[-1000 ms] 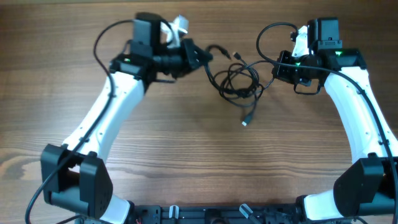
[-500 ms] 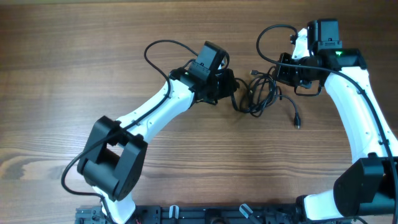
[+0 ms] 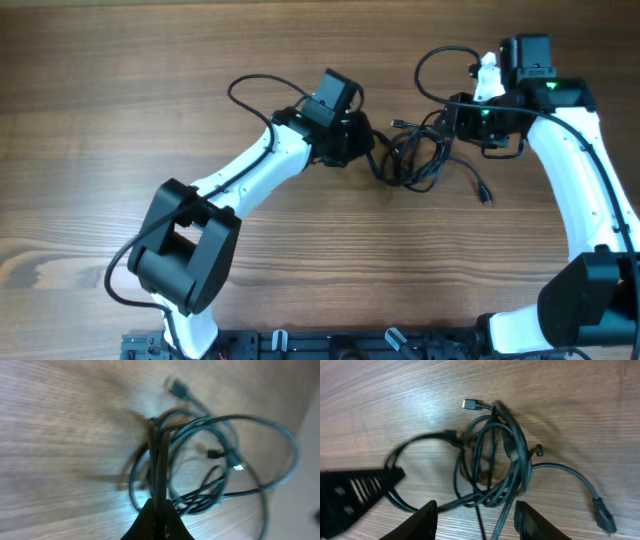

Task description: Untangle cables

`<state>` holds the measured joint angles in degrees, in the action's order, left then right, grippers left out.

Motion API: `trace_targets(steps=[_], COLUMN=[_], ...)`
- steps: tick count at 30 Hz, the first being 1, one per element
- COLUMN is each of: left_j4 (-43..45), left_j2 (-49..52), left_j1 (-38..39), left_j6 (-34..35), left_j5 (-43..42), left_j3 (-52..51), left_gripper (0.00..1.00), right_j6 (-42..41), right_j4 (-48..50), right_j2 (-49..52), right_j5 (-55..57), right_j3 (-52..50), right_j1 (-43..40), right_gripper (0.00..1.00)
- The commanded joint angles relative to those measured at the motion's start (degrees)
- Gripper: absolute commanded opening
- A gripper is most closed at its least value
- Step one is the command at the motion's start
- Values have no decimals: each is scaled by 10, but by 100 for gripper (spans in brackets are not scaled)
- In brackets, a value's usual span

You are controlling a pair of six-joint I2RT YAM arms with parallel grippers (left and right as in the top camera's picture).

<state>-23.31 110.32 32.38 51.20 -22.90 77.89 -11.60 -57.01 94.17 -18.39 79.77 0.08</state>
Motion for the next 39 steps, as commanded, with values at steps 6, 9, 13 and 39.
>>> trace_targets(steps=[6,9,13,39], left_j4=[211,228,256,-129], left_j2=[-44,-77,-123,-90], left_j1=[-86,-85,-93,-78], left_j6=[-96,-123,-97,200], left_j5=[-245,-252,-251,189], left_j3=[0,0,0,0], left_gripper=[4,4,4,4], right_j6=[153,161,172,17], right_j4=[4,13,26,25], right_j2=[2,2,2,2], right_j5=[-168,-182,-216,-136], right_j3=[4,4,4,3], right_j1=[-7,-2,1,20], right_gripper=[51,50,48,50])
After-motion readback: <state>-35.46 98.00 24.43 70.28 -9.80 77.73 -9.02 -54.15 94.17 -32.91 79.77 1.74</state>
